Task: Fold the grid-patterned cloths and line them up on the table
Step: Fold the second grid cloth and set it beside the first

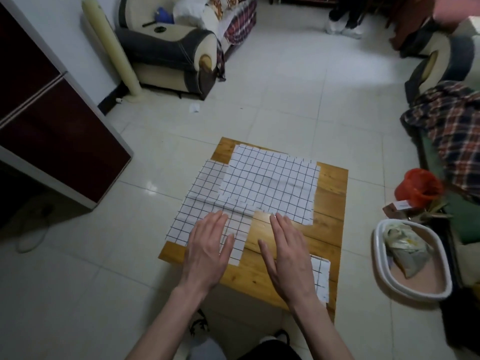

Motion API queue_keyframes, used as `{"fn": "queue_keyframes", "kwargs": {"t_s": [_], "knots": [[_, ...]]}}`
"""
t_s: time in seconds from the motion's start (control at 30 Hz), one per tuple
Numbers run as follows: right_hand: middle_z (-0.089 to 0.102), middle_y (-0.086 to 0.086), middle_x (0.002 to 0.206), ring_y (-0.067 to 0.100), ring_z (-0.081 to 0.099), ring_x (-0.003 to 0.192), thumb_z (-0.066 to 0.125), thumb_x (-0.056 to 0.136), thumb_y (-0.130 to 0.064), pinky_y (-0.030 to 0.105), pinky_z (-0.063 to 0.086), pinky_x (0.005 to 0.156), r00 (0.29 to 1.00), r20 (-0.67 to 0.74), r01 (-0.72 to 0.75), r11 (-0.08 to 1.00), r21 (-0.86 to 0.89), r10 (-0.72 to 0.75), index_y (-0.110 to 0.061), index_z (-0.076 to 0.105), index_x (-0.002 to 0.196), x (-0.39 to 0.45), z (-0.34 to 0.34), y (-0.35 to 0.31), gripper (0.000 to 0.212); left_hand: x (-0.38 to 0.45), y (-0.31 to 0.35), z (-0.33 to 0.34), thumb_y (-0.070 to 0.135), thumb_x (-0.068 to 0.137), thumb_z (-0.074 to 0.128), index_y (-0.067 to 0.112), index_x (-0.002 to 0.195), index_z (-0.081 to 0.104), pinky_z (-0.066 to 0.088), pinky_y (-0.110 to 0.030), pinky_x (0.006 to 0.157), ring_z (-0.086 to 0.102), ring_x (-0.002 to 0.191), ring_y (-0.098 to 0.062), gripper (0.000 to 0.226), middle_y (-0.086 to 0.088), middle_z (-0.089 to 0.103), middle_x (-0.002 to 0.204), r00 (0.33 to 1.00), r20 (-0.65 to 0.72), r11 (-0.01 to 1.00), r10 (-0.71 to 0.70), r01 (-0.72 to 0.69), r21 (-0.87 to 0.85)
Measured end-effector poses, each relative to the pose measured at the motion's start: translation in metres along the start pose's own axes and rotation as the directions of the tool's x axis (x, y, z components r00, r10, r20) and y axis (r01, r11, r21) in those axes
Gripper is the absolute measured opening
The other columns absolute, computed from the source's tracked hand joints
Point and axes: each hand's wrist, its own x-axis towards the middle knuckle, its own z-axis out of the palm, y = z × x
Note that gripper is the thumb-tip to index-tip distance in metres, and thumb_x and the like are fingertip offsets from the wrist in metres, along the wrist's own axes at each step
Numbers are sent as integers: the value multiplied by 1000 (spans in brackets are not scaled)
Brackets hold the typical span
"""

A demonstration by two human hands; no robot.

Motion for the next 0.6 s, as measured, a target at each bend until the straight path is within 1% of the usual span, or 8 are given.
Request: {"fn": "queue_keyframes", "kwargs": {"t_s": [0.07,0.17,0.23,0.33,0.47,0.6], "knots": [[37,1,165,13,25,155,34,108,-54,44,33,124,1000,-1,-14,1000,-13,14,-18,33,160,6,7,-20,63,6,-16,-14,43,109,34,12,152,48,29,-41,123,43,147,-22,55,-8,52,154,1000,1,1000,22,-22,6],[34,1,167,13,22,156,34,108,-54,43,30,125,999,-10,-52,998,-32,52,-19,31,161,18,20,-47,64,18,-42,-28,43,108,36,13,152,49,31,-42,123,42,147,-20,54,-6,52,154,998,6,998,68,-68,3],[35,1,166,13,24,156,37,108,-53,42,29,126,997,-29,-77,996,-53,75,-19,32,161,27,28,-63,63,28,-60,-33,42,108,37,13,152,49,32,-42,123,42,147,-19,54,-6,52,154,995,22,995,96,-96,3],[38,4,164,16,27,155,39,108,-51,45,33,124,992,-62,-111,992,-51,108,-17,34,160,39,39,-83,63,42,-80,-35,43,109,36,12,152,49,38,-46,121,42,148,-20,55,-6,52,154,989,42,990,139,-139,-1],[38,4,165,16,26,156,38,108,-51,44,30,125,984,-67,-169,984,-53,166,-17,33,160,55,52,-97,63,55,-95,-36,43,108,34,12,150,52,38,-46,121,44,146,-22,55,-7,54,153,978,82,981,193,-194,3],[34,2,167,14,21,157,37,109,-52,42,26,127,980,-37,-198,977,-74,196,-18,30,161,66,61,-97,63,68,-100,-29,43,108,34,14,149,52,33,-42,123,44,147,-21,54,-6,54,153,970,121,978,209,-210,-4]]}}
